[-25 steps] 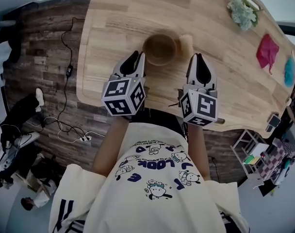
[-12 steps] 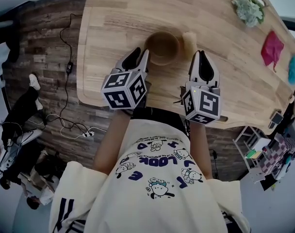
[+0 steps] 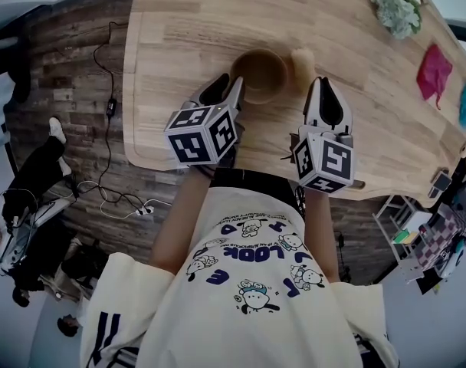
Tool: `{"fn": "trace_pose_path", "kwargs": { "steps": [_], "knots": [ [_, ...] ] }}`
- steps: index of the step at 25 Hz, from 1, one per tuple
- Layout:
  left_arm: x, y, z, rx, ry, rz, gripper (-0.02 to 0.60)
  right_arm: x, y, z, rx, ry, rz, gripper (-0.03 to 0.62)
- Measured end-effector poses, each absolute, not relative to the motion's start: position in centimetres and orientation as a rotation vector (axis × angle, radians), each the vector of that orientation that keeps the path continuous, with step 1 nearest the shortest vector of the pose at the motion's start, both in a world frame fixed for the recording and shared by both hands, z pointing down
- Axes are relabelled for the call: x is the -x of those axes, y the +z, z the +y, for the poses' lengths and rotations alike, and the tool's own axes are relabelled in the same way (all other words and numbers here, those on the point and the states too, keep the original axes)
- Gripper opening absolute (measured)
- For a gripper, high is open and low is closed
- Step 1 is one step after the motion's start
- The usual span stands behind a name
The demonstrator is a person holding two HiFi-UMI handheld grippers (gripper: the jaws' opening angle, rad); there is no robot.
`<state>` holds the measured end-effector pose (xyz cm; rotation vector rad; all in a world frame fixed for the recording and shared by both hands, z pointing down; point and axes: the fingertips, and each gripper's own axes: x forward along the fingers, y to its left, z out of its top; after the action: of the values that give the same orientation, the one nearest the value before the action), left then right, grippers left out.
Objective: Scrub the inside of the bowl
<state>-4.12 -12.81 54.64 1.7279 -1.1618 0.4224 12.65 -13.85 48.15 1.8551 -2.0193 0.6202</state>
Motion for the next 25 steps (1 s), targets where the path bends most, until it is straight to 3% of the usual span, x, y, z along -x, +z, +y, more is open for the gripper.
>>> {"fn": "trace_pose_path", "kwargs": {
  "steps": [7, 12, 25],
  "knots": [
    [3.9, 55.4, -13.3, -1.714, 0.433, -1.139, 0.140, -12.8, 48.5, -13.9, -1.852, 0.619, -2.004, 0.020],
    [4.0, 55.4, -13.6, -1.727, 0.458, -1.149, 0.055, -12.7, 48.8, -14.1, -1.847, 0.619, -1.997, 0.021],
    [4.8, 55.0, -13.9, -1.714, 0.486, -1.171, 0.041, -12.4, 49.5, -15.0, -1.810, 0.647, -2.020, 0.039]
  ]
}}
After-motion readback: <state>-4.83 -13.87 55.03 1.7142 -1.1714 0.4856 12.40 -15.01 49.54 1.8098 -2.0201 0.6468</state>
